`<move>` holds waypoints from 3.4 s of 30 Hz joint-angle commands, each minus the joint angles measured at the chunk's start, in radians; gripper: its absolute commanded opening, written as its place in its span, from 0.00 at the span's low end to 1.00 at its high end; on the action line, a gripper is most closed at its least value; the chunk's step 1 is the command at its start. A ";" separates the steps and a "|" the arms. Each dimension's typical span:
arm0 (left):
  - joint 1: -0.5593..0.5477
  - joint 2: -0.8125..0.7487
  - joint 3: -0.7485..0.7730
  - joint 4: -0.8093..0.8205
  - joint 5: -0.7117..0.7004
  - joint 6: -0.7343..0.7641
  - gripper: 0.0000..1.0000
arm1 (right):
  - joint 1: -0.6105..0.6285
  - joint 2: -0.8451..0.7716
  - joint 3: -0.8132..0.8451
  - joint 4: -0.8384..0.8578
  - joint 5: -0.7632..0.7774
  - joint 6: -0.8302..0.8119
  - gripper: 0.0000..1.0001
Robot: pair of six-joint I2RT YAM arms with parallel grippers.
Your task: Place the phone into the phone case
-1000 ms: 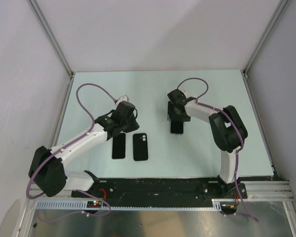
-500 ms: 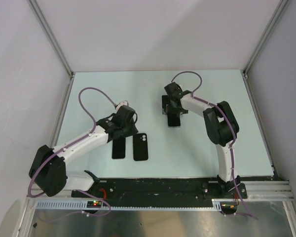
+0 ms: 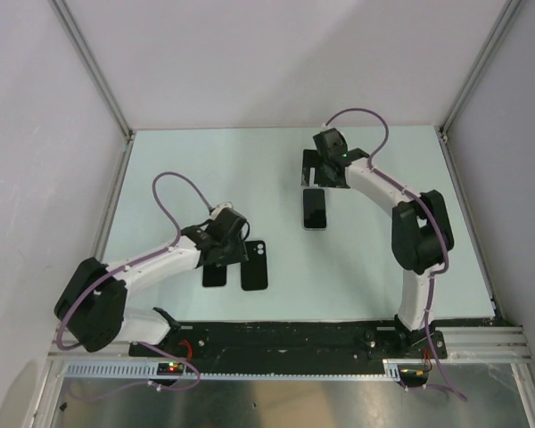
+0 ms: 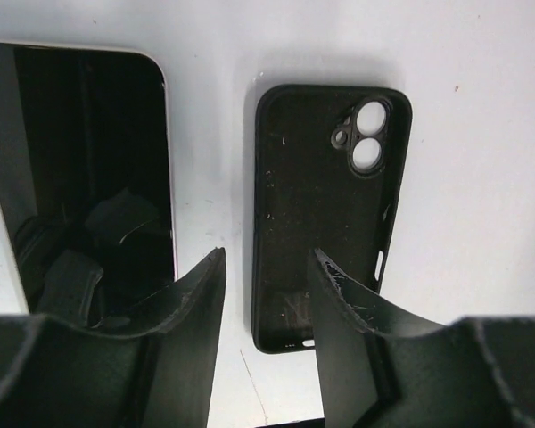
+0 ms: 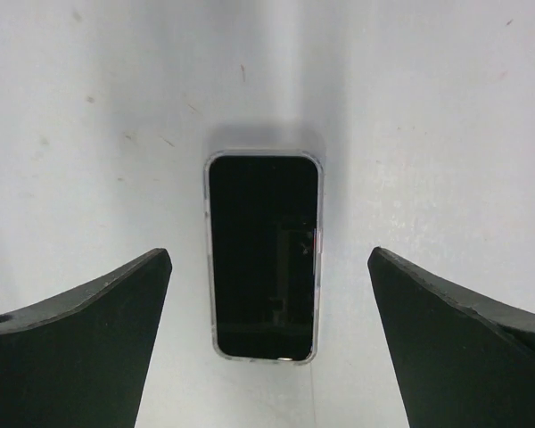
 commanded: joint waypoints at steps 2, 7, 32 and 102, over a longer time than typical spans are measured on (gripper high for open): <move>-0.037 0.049 -0.016 0.037 -0.026 -0.018 0.44 | 0.000 -0.143 -0.005 -0.001 -0.034 0.041 0.99; -0.055 0.103 -0.018 0.051 -0.047 -0.040 0.35 | 0.003 -0.259 -0.108 0.013 -0.064 0.074 0.99; -0.304 0.305 0.249 0.074 -0.113 -0.601 0.13 | 0.093 -0.720 -0.568 0.012 -0.043 0.136 1.00; -0.125 -0.234 -0.229 -0.031 -0.155 -0.540 0.08 | 0.410 -0.388 -0.423 0.120 -0.020 0.210 0.98</move>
